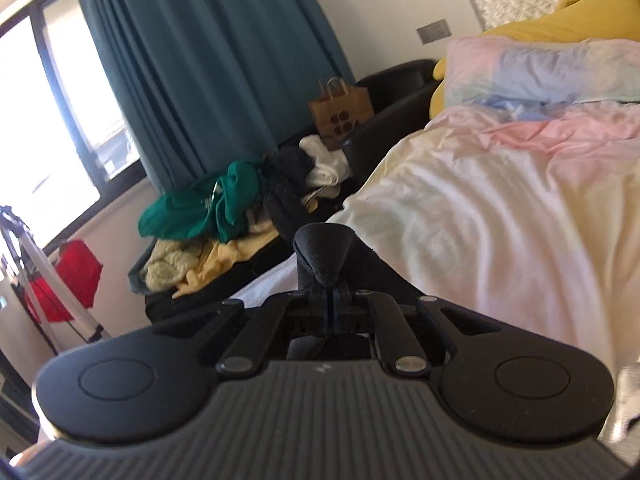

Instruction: Fold clothes

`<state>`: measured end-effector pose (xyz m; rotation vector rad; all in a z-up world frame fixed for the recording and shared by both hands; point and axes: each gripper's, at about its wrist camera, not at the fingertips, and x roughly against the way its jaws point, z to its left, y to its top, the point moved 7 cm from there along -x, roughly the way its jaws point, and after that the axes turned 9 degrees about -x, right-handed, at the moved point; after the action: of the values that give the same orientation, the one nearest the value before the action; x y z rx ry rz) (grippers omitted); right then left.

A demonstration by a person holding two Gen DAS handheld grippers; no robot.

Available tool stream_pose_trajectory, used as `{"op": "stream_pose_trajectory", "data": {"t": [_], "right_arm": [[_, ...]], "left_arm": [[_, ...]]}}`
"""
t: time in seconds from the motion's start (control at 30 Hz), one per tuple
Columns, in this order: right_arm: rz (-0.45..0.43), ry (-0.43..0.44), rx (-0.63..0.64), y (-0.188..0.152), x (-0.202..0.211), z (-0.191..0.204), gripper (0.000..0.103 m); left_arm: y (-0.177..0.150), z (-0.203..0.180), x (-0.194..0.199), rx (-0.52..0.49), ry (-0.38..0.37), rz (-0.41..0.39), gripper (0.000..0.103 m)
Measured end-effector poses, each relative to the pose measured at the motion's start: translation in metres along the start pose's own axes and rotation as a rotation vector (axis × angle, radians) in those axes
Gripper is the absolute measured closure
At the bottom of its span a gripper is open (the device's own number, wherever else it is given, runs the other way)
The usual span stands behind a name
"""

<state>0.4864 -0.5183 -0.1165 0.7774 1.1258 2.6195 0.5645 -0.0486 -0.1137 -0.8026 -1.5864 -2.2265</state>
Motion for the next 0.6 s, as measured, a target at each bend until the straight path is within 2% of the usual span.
{"op": "stream_pose_trajectory", "data": {"t": [0.1,0.17,0.23,0.27,0.3,0.33,0.37,0.43,0.6], "right_arm": [[0.084,0.038,0.005,-0.02,-0.042,-0.007,0.093],[0.123,0.054,0.0,-0.025,-0.056,-0.012,0.093],[0.152,0.075,-0.016,-0.026,-0.058,-0.015,0.084],[0.162,0.083,-0.024,-0.025,-0.056,-0.017,0.08],[0.169,0.092,-0.034,-0.022,-0.051,-0.019,0.071],[0.173,0.104,-0.043,-0.019,-0.044,-0.022,0.06],[0.167,0.112,-0.05,-0.014,-0.034,-0.026,0.055],[0.148,0.124,-0.064,-0.006,-0.01,-0.036,0.039],[0.15,0.101,-0.187,0.006,0.041,-0.076,0.039]], "left_arm": [[-0.011,0.002,-0.032,-0.002,0.009,0.06,0.091],[-0.014,0.001,-0.037,-0.026,0.011,0.052,0.089],[-0.014,0.0,-0.032,-0.051,0.005,0.041,0.087],[-0.013,0.001,-0.029,-0.055,-0.004,0.036,0.077],[-0.013,-0.001,-0.022,-0.055,-0.019,0.027,0.068],[-0.012,-0.002,-0.013,-0.051,-0.034,0.012,0.05],[-0.011,-0.002,-0.001,-0.047,-0.046,-0.009,0.045],[-0.011,-0.005,0.027,-0.045,-0.081,-0.046,0.044],[-0.031,-0.031,0.108,-0.137,-0.177,-0.118,0.036]]}}
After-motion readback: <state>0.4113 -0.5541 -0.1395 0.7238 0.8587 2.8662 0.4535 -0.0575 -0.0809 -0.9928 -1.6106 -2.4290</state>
